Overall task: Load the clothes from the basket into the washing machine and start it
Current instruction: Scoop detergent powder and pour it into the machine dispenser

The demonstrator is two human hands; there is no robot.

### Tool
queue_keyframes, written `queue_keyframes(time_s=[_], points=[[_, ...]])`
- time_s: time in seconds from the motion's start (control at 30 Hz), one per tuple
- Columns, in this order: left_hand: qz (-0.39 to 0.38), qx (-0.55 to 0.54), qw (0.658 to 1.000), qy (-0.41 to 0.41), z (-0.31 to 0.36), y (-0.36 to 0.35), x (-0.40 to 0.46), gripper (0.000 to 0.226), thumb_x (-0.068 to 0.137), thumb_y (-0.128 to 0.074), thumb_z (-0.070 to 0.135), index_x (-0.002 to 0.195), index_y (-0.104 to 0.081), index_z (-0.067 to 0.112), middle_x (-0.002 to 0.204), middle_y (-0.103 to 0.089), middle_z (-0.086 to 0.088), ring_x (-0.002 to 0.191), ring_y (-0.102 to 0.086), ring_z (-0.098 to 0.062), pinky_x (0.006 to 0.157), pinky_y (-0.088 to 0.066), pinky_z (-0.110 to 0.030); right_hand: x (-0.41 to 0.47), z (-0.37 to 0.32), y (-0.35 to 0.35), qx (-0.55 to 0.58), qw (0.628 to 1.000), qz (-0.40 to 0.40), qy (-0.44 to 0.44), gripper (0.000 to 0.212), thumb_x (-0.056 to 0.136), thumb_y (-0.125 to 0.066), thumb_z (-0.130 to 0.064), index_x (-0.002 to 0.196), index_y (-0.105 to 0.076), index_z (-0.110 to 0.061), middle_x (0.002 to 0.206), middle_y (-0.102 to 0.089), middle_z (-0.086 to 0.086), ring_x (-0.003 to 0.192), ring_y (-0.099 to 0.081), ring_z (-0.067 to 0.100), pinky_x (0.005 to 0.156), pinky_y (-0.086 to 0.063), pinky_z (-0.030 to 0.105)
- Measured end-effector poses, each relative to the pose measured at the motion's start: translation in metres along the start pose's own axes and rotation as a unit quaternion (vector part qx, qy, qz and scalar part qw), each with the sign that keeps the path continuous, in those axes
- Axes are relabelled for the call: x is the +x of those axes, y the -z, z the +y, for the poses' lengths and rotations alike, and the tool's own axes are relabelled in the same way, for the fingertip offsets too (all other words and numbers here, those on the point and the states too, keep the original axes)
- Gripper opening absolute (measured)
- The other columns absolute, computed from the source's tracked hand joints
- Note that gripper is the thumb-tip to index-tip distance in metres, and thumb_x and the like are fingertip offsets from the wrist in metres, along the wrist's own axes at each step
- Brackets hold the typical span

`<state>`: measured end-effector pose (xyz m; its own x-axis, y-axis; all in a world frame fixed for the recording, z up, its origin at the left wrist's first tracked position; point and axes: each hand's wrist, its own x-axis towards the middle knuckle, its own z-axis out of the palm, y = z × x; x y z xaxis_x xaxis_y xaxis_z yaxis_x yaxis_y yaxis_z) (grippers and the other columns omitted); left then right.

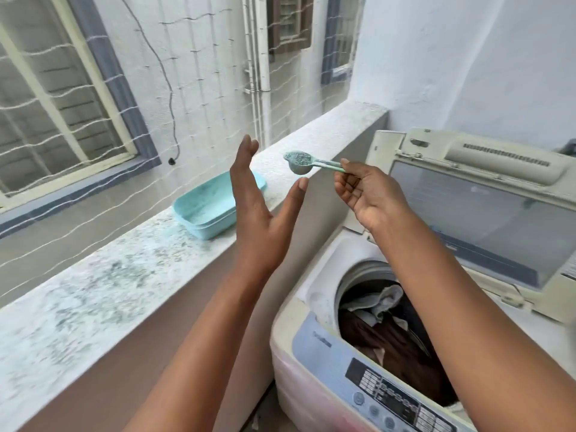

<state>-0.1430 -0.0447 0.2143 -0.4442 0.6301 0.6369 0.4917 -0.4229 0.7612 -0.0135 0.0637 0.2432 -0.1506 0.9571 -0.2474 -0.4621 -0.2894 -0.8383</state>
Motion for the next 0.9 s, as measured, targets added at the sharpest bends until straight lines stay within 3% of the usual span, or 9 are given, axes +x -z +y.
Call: queue_keyframes(time_s=[0.1,0.23,0.43,0.57,0.67,0.8,0.9], points=[[-0.03,-0.033,0.999,-0.006,0.003,-0.033,-0.006,0.071,0.095,-0.063,0.032,0.152,-0.023,0.016,0.154,-0.034,-0.003,0.146,-0.03,-0.013,0.12,-0.023,-0.032,0.003,-0.018,0.038,0.003,0.999,0.037,0.013,0.008,0.089,-0.067,-0.004,0.081,-0.065,-0.005,0.053,-0.063,0.003,0.045,-0.061,0.009,0.047,-0.052,0.018],[-0.081,-0.065,0.994,0.018,0.003,-0.083,-0.017,0.064,0.096,-0.061,0.035,0.149,-0.028,0.022,0.151,-0.036,0.002,0.144,-0.032,-0.01,0.118,-0.026,-0.029,0.004,-0.041,0.095,0.012,0.995,0.097,0.026,0.008,0.089,-0.065,-0.003,0.081,-0.066,-0.003,0.052,-0.064,0.003,0.046,-0.061,0.01,0.047,-0.052,0.019],[-0.186,-0.091,0.969,0.137,-0.022,-0.161,-0.052,0.057,0.093,-0.058,0.047,0.142,-0.039,0.025,0.143,-0.04,0.013,0.138,-0.037,0.0,0.114,-0.028,-0.022,0.001,-0.055,0.184,0.022,0.985,0.167,0.021,0.006,0.091,-0.066,-0.006,0.085,-0.066,-0.005,0.058,-0.066,0.004,0.048,-0.063,0.009,0.047,-0.051,0.018],[-0.229,-0.157,0.918,0.284,-0.041,-0.202,-0.086,0.045,0.098,-0.059,0.035,0.14,-0.045,0.025,0.143,-0.048,0.007,0.135,-0.043,-0.004,0.117,-0.035,-0.033,-0.003,-0.055,0.238,0.036,0.976,0.213,0.01,0.009,0.092,-0.064,-0.006,0.084,-0.064,-0.006,0.053,-0.065,0.001,0.046,-0.062,0.007,0.048,-0.052,0.017],[-0.244,-0.184,0.879,0.366,-0.054,-0.221,-0.105,0.035,0.101,-0.055,0.023,0.136,-0.048,0.025,0.146,-0.049,0.001,0.135,-0.045,-0.009,0.114,-0.036,-0.029,-0.002,-0.048,0.27,0.052,0.969,0.243,-0.003,0.007,0.092,-0.063,-0.006,0.086,-0.064,-0.005,0.051,-0.064,0.002,0.045,-0.062,0.007,0.046,-0.052,0.017],[-0.281,-0.164,0.836,0.442,-0.073,-0.241,-0.123,0.039,0.101,-0.055,0.021,0.14,-0.048,0.019,0.137,-0.053,0.003,0.116,-0.054,-0.004,0.093,-0.039,-0.016,0.0,-0.032,0.306,0.068,0.955,0.286,-0.022,0.005,0.089,-0.068,-0.005,0.091,-0.065,-0.001,0.054,-0.066,0.004,0.047,-0.063,0.009,0.046,-0.053,0.019],[-0.309,-0.167,0.793,0.498,-0.082,-0.257,-0.134,0.024,0.101,-0.055,0.02,0.125,-0.056,0.02,0.116,-0.063,0.008,0.103,-0.06,-0.002,0.072,-0.045,-0.007,0.005,-0.02,0.324,0.072,0.95,0.303,-0.03,0.004,0.089,-0.068,-0.003,0.089,-0.064,0.0,0.056,-0.066,0.007,0.045,-0.063,0.01,0.045,-0.053,0.02]])
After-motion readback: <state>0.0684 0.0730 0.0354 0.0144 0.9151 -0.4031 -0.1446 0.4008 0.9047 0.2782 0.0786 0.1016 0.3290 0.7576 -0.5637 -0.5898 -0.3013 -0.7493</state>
